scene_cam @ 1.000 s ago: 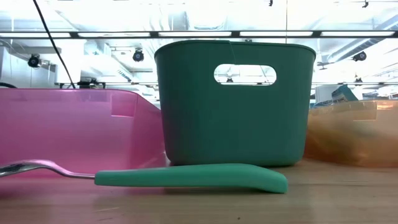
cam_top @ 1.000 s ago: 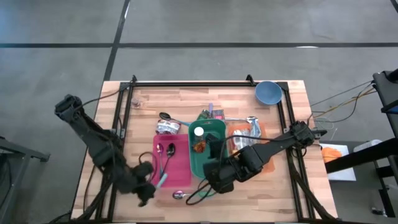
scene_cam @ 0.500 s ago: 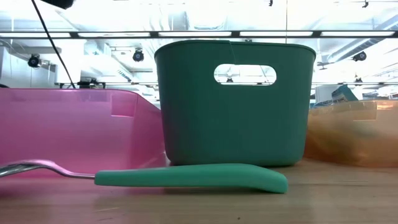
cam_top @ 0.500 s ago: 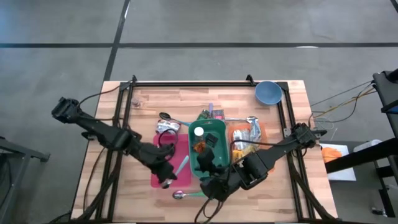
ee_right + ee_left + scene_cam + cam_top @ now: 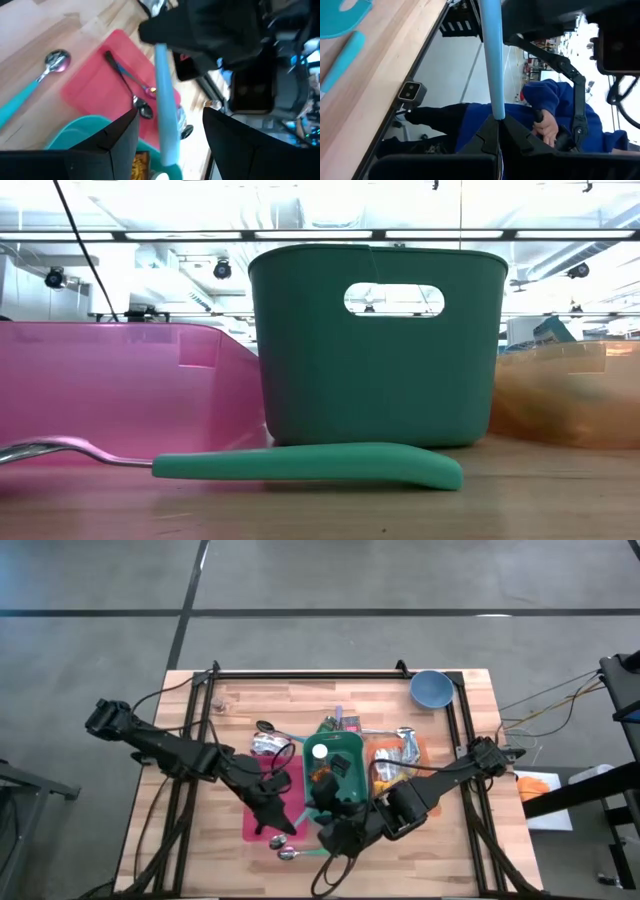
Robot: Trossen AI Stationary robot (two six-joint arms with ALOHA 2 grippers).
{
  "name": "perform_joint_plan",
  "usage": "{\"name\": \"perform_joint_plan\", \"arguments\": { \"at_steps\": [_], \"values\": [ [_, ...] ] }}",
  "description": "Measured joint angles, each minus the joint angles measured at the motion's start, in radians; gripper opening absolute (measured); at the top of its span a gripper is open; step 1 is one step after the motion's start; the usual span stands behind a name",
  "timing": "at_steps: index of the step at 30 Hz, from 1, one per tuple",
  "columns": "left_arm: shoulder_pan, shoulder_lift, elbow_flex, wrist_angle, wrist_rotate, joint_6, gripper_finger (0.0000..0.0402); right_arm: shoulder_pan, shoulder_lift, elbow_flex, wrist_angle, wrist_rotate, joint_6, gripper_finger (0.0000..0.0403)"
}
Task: Pick & Place Food Item
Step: Put the blue spoon into the pink bin
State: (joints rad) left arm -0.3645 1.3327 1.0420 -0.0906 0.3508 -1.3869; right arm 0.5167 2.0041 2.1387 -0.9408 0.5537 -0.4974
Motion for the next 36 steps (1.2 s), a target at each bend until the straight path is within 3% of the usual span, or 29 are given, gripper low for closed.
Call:
{"name": "perform_joint_plan", "arguments": {
  "at_steps": [10,20,32,36],
  "values": [
    [0.005,-0.002,0.005,0.067,0.001,-0.006,0.0000,-0.010,0.004,0.000,0.008,0.000,-0.023,0.0200],
    [0.005,-0.002,0.000,0.071,0.001,-0.007,0.0000,-0.011,0.005,0.000,0.005,0.003,-0.023,0.0045],
    [0.006,-0.002,0.003,0.098,-0.003,0.060,0.0002,-0.010,0.003,0.000,0.004,0.007,0.012,0.0046],
    [0.005,-0.003,0.006,0.113,-0.017,0.099,0.0024,-0.010,0.002,0.001,0.005,0.007,0.029,0.0046]
  ]
}}
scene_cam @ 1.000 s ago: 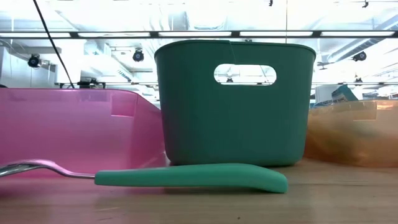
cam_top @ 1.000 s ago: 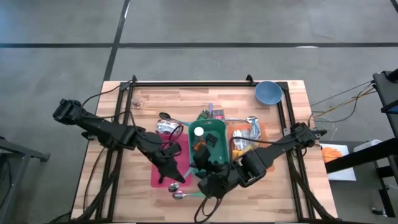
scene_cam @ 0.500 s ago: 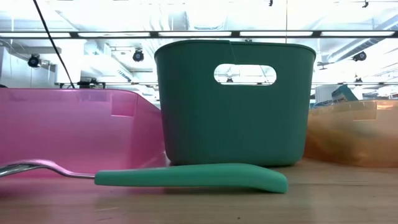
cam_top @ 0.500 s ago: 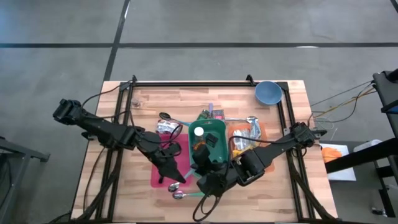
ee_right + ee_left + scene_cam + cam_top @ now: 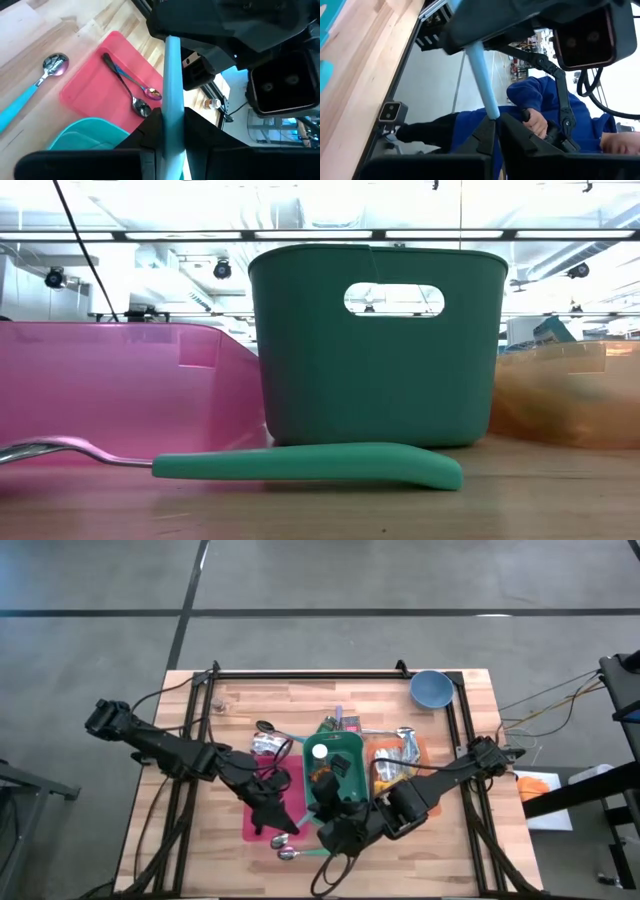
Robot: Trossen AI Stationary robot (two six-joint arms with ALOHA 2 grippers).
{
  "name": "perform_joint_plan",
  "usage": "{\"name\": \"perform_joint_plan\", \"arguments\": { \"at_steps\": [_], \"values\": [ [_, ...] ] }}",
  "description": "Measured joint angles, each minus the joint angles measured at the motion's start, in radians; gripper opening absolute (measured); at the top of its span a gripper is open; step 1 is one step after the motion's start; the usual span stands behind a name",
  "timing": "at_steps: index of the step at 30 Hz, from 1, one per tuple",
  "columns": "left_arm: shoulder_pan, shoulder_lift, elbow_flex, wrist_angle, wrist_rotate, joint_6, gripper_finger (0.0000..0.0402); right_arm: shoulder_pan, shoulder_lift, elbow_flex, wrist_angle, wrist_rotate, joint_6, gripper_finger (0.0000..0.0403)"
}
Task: Pick & Place Food Item
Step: Put the blue spoon into the pink bin
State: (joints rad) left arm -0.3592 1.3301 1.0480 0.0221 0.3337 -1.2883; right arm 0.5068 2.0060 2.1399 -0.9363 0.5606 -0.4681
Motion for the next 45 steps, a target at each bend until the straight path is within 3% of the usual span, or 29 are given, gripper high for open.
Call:
{"name": "perform_joint_plan", "arguments": {
  "at_steps": [11,16,27,34,40,45],
  "values": [
    [0.006,-0.004,0.002,0.095,0.003,0.041,0.0148,0.001,0.001,0.000,0.001,0.005,0.054,0.0045],
    [0.023,-0.006,0.022,0.117,0.000,0.148,0.0193,-0.001,0.000,-0.001,-0.002,0.007,0.107,0.0029],
    [0.029,-0.009,0.109,0.074,-0.052,0.475,0.0214,0.004,-0.073,-0.003,0.022,-0.024,0.332,0.0029],
    [0.028,-0.051,0.136,0.041,-0.212,0.712,0.0214,0.016,-0.161,-0.001,0.091,-0.022,0.441,0.0029],
    [0.009,-0.077,0.139,0.062,-0.453,0.842,0.0214,0.019,-0.213,-0.001,0.157,-0.022,0.527,0.0029],
    [-0.055,-0.067,0.163,0.154,-0.680,1.081,0.0214,0.005,-0.223,-0.001,0.200,-0.019,0.634,0.0029]
  ]
}}
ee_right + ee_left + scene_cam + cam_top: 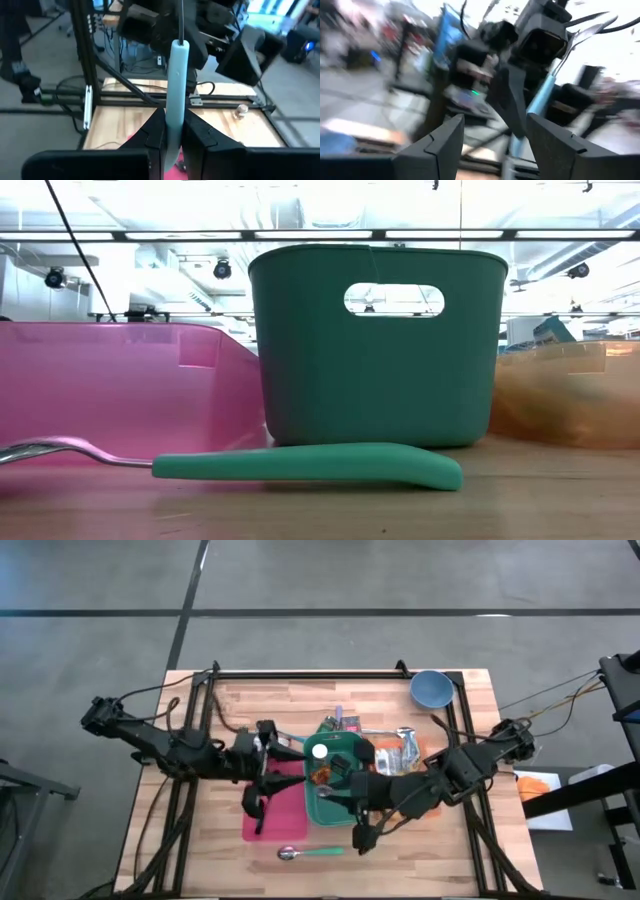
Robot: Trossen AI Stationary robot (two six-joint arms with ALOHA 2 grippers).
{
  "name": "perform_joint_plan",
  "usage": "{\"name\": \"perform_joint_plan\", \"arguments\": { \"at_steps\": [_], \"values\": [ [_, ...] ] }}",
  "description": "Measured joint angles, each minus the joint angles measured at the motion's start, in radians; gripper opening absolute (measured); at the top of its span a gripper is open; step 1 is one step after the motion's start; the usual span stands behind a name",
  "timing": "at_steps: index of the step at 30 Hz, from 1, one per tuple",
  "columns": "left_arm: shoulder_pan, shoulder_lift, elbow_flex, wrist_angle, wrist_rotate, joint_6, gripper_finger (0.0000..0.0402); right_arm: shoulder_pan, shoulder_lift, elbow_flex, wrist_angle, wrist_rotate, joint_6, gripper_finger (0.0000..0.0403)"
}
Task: Pick & Place Food Item
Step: Put the blue spoon into the pink bin
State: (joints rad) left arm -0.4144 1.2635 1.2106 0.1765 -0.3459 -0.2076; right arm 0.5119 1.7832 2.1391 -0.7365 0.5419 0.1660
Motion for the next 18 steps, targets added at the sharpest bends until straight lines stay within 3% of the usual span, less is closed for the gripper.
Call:
{"name": "perform_joint_plan", "arguments": {
  "at_steps": [3,6,18],
  "values": [
    [-0.042,0.020,0.010,0.068,-0.085,0.168,0.0214,-0.017,0.000,0.000,0.008,0.000,0.075,0.0029],
    [-0.063,0.037,0.032,0.099,-0.098,0.262,0.0214,-0.032,-0.002,0.000,0.011,0.000,0.133,0.0029],
    [-0.022,0.069,0.068,0.096,-0.118,0.172,0.0214,-0.058,0.007,-0.001,0.015,-0.055,0.175,0.0029]
  ]
}}
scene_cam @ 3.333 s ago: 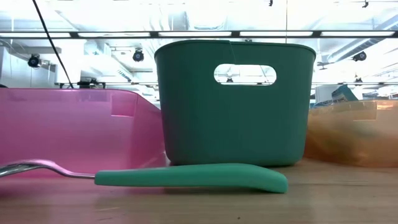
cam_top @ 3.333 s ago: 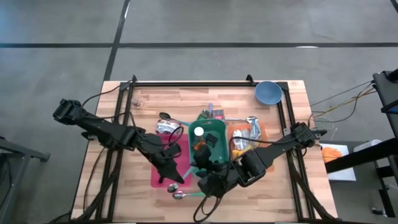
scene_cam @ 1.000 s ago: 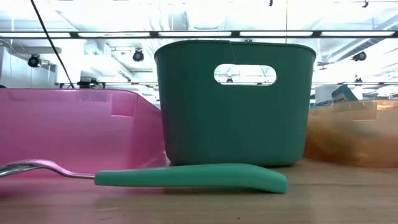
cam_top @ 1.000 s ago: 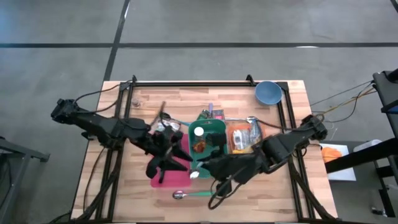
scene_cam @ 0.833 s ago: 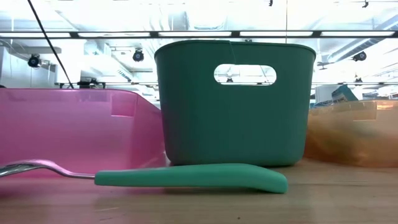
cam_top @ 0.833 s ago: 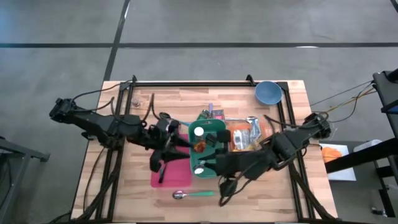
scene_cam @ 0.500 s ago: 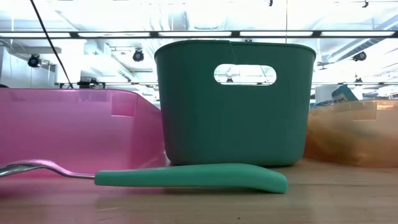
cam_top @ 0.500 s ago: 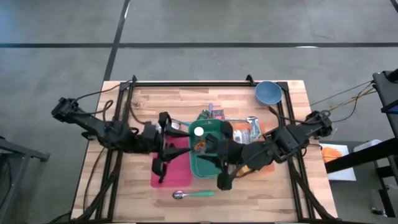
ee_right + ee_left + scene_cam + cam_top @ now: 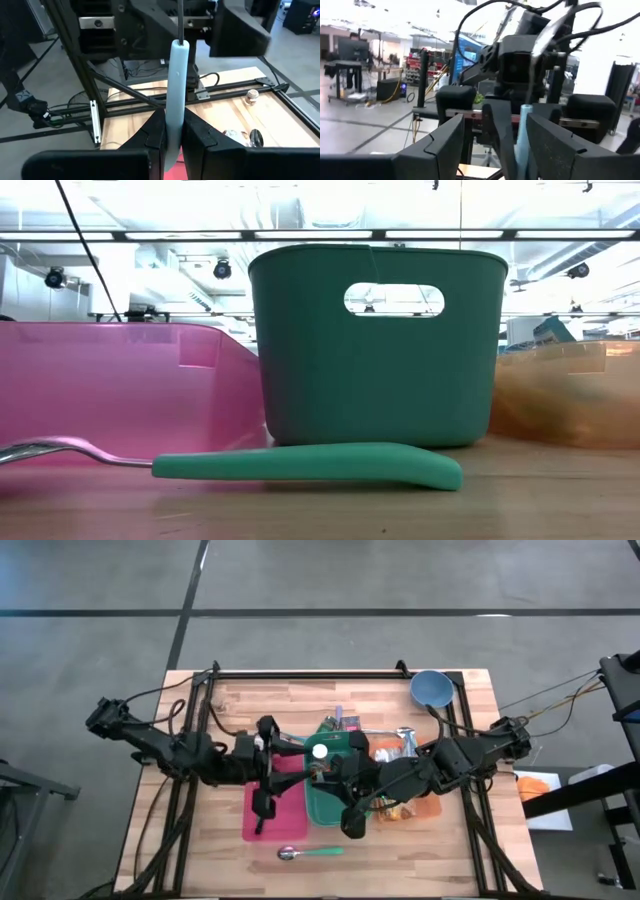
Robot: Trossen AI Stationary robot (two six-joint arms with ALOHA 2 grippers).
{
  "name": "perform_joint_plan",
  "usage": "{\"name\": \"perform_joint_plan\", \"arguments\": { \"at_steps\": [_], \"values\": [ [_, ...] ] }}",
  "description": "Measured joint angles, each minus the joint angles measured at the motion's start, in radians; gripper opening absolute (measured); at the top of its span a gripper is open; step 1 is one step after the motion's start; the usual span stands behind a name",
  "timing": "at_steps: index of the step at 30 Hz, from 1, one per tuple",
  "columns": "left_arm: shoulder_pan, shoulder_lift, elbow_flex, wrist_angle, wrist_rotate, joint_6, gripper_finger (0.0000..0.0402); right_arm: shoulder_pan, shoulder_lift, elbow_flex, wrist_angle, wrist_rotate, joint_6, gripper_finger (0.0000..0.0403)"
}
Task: Pick & Place Food Item
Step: Put the blue spoon into the pink bin
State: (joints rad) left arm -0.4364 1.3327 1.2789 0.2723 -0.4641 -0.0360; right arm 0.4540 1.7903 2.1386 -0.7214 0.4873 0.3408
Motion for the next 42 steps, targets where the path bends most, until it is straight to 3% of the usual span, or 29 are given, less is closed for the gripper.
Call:
{"name": "perform_joint_plan", "arguments": {
  "at_steps": [6,29,34,40,42],
  "values": [
    [0.007,0.007,0.005,0.000,0.073,-0.025,0.0214,-0.014,0.011,-0.001,0.004,-0.022,0.000,0.0029],
    [0.008,0.014,0.012,-0.040,0.145,-0.153,0.0206,-0.020,0.027,-0.001,0.055,-0.053,-0.003,0.0029],
    [0.009,0.014,0.012,-0.040,0.178,-0.156,0.0146,-0.020,0.027,-0.001,0.056,-0.053,-0.003,0.0029],
    [0.009,0.014,0.012,-0.038,0.212,-0.156,0.0024,-0.020,0.027,-0.001,0.059,-0.055,0.003,0.0029],
    [0.009,0.014,0.012,-0.037,0.211,-0.173,0.0013,-0.020,0.027,-0.001,0.062,-0.058,0.003,0.0029]
  ]
}}
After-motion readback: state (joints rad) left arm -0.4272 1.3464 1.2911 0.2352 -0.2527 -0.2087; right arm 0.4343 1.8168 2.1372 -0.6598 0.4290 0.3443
